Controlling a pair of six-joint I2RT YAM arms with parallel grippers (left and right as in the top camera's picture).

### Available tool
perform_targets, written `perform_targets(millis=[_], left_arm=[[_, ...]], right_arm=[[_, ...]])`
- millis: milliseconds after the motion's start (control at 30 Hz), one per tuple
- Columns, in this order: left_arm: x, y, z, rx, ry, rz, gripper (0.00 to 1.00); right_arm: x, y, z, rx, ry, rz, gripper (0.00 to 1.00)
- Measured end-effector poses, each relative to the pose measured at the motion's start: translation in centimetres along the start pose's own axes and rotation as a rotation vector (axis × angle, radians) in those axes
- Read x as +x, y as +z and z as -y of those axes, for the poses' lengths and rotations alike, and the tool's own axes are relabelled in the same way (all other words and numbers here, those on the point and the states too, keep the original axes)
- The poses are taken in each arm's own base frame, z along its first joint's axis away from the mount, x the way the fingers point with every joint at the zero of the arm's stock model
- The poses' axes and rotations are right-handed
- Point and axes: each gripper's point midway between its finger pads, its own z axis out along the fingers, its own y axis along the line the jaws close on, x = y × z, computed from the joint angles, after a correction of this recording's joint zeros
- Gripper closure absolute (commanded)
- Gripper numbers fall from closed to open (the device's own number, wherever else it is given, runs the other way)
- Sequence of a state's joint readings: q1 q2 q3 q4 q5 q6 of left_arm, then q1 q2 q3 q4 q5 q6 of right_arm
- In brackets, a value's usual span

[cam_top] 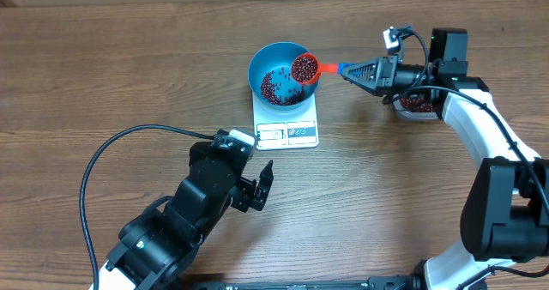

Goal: Scoop item into bowl and weigh 150g on scale
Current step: 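Carry the filled scoop left over the teal bowl, then tilt the scoop with the right gripper to pour beans into bowl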

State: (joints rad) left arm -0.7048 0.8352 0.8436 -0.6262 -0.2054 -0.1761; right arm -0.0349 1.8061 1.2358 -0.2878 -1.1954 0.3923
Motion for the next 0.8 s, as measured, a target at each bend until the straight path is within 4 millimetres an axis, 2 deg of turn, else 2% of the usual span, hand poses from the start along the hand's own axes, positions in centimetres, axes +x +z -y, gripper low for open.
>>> perform_targets(millis=[267,533,800], left_arm=[[0.0,0.0,0.0,0.000,0.000,0.000,0.00],[0.0,0.0,0.0,0.000,0.000,0.000,0.00],[0.0,0.0,0.0,0.000,0.000,0.000,0.01]], right_arm=[[-0.2,1.8,0.4,0.071,-0.074,0.015,0.96],[-0.4,3.0,0.2,0.094,-0.298,0.015,0.96],[-0.7,3.1,0.7,0.135,-0.527,0.013,0.96]])
